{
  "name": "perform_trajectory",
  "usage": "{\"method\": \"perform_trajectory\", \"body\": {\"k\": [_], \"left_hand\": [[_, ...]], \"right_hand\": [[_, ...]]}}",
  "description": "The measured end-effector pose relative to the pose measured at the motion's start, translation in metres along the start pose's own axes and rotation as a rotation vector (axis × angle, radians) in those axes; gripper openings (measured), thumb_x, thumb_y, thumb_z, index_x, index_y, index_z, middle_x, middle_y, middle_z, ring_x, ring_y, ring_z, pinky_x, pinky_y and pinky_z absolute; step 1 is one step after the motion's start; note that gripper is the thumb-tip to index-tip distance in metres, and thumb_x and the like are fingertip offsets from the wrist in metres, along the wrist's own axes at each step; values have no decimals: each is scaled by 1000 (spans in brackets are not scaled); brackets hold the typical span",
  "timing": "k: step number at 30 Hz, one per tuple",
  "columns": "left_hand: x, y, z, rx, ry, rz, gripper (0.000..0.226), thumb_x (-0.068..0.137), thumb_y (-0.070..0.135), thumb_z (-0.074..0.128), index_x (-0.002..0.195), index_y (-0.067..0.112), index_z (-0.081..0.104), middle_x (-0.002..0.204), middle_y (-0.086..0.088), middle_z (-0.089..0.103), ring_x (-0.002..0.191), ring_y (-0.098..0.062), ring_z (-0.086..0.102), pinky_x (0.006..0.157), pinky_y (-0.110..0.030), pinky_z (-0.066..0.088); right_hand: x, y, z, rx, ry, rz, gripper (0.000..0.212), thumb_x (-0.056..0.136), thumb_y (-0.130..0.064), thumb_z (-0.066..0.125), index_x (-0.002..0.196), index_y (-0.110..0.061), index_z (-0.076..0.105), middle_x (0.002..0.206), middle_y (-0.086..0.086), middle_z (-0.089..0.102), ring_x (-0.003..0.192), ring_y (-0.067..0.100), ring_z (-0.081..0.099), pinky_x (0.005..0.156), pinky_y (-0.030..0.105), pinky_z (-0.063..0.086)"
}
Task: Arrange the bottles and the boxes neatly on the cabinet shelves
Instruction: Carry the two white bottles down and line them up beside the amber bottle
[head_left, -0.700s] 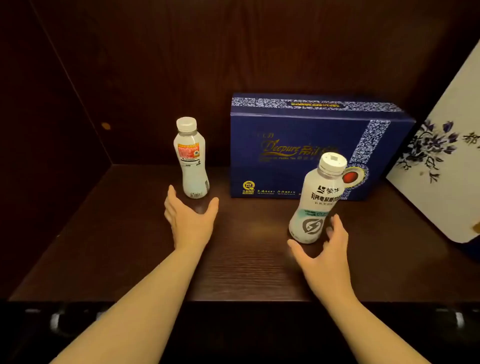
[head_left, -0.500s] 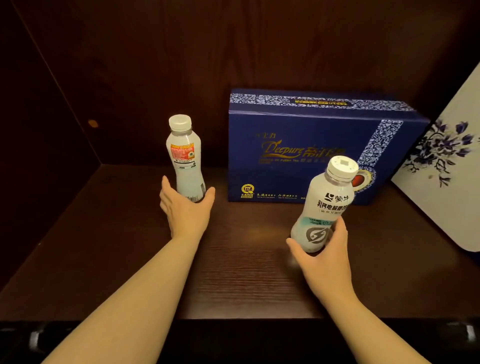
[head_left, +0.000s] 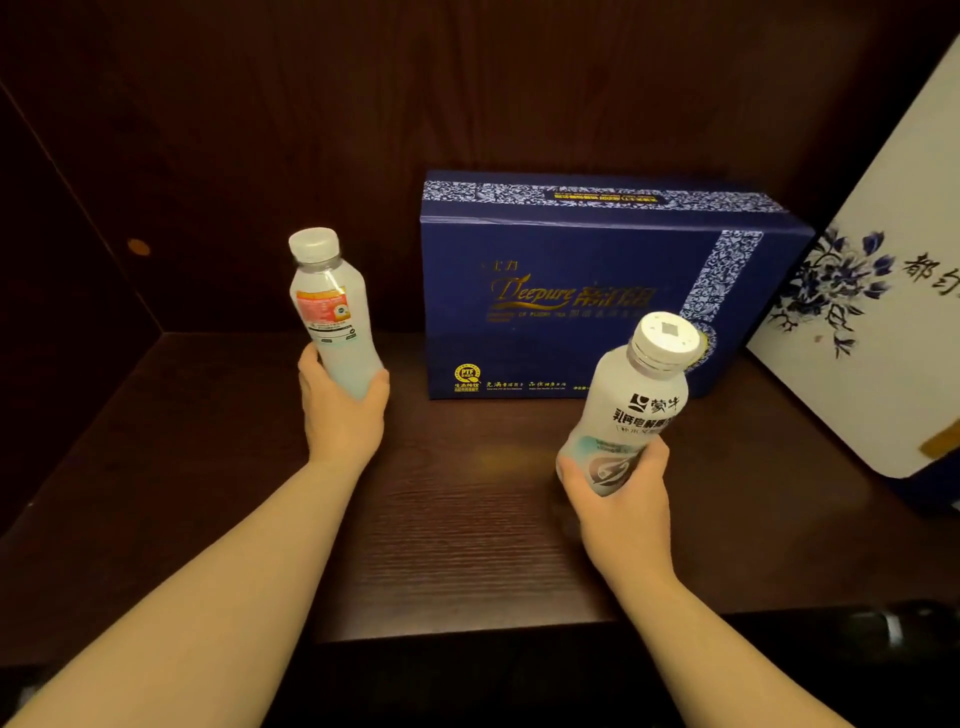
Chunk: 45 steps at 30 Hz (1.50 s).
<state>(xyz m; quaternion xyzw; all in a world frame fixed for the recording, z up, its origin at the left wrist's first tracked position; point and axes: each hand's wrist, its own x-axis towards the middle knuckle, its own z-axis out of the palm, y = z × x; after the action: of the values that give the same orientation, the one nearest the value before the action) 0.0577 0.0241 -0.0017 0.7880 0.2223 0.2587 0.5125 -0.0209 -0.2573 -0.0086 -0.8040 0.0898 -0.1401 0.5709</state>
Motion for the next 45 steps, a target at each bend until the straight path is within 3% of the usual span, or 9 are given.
{"method": "perform_trajectory", "body": {"k": [4, 13, 17, 25, 30, 36, 38, 42, 45], "left_hand": [[-30, 3, -21, -79, -77, 10, 86, 73, 40, 74, 143, 25, 26, 135, -4, 45, 116, -20, 54, 92, -45, 52], [-124, 61, 0, -140, -318, 136, 72, 73, 26, 78, 131, 30, 35, 129, -10, 48, 112, -28, 57, 87, -48, 55], [-170, 123, 28, -190, -350, 268, 73, 77, 27, 79, 123, 53, 27, 130, 0, 44, 111, -13, 53, 86, -32, 50], [-298, 248, 83, -292, -443, 464, 72, 80, 27, 78, 125, 48, 25, 133, -2, 41, 120, -19, 48, 97, -49, 51], [-394, 305, 117, -340, -481, 535, 67, 79, 33, 74, 120, 56, 27, 132, 0, 42, 125, -20, 45, 101, -51, 47], [-489, 353, 160, -401, -558, 555, 62, 76, 39, 70, 110, 71, 29, 133, -4, 46, 122, -21, 52, 98, -50, 49], [-513, 368, 178, -410, -580, 569, 65, 75, 41, 69, 105, 78, 25, 129, -1, 49, 116, -17, 55, 94, -44, 51], [-546, 400, 219, -442, -630, 581, 65, 73, 46, 69, 102, 81, 23, 126, 6, 46, 108, -1, 55, 76, -9, 44], [-562, 415, 255, -466, -692, 562, 58, 72, 48, 69, 104, 72, 28, 131, 1, 46, 110, -8, 56, 74, -11, 46]], "right_hand": [[-24, -5, -19, 100, 28, 36, 72, 74, -43, 84, 128, -47, 37, 114, -17, 65, 96, -3, 64, 80, 27, 50], [-39, -47, -125, 150, 82, -49, 64, 74, -34, 86, 117, -55, 44, 105, -25, 65, 94, -7, 64, 66, 7, 48], [-39, -70, -186, 134, 172, -108, 60, 73, -31, 85, 109, -60, 46, 101, -22, 66, 90, -9, 63, 65, 4, 45], [-64, -80, -353, 118, 293, -227, 68, 76, -29, 85, 102, -74, 41, 105, -25, 66, 96, -3, 65, 75, 15, 51], [-82, -64, -463, 122, 320, -247, 62, 78, -29, 84, 116, -56, 43, 105, -27, 63, 96, -4, 65, 71, 13, 52], [-95, -43, -568, 80, 351, -233, 61, 80, -33, 81, 117, -56, 38, 105, -24, 65, 96, -7, 64, 67, 12, 52], [-95, -36, -597, 67, 378, -225, 65, 81, -32, 81, 122, -54, 36, 107, -20, 65, 98, -9, 62, 67, 11, 52], [-84, -23, -643, 27, 417, -220, 65, 81, -30, 82, 123, -51, 36, 111, -18, 63, 99, -10, 61, 70, 9, 51], [-68, -10, -666, 0, 452, -214, 66, 81, -30, 82, 127, -45, 37, 112, -20, 62, 101, -11, 60, 72, 10, 52]]}}
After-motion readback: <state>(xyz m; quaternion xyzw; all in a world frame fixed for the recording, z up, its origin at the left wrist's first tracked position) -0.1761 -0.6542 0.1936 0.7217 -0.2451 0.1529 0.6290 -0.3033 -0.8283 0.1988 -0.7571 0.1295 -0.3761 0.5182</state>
